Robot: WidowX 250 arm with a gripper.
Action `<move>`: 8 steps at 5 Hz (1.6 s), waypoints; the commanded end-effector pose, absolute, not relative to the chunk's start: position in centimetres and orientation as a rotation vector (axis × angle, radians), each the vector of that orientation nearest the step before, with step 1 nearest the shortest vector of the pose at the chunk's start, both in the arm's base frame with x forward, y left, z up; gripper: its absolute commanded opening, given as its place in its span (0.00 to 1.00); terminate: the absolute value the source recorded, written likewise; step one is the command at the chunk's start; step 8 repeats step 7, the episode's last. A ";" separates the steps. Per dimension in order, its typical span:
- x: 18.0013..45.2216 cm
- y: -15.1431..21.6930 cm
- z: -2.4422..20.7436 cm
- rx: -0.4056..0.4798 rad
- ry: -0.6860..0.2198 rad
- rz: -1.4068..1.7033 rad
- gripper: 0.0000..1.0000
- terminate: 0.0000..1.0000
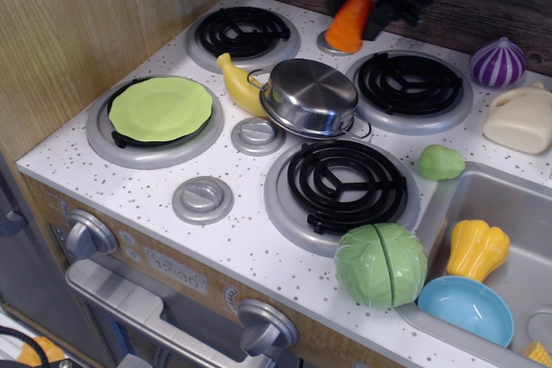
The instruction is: Put carrot on plate
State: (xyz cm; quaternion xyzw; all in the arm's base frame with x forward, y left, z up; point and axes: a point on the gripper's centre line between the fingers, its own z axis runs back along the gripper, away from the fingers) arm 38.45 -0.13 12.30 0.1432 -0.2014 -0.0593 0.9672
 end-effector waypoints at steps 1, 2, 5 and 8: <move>36.2 6.4 14.2 0.362 -0.468 -0.080 0.00 0.00; 34.0 10.2 13.1 0.354 -0.444 -0.092 0.00 0.00; 32.0 13.0 6.9 0.260 -0.600 -0.052 0.00 0.00; 32.7 12.6 6.6 0.245 -0.644 -0.105 1.00 1.00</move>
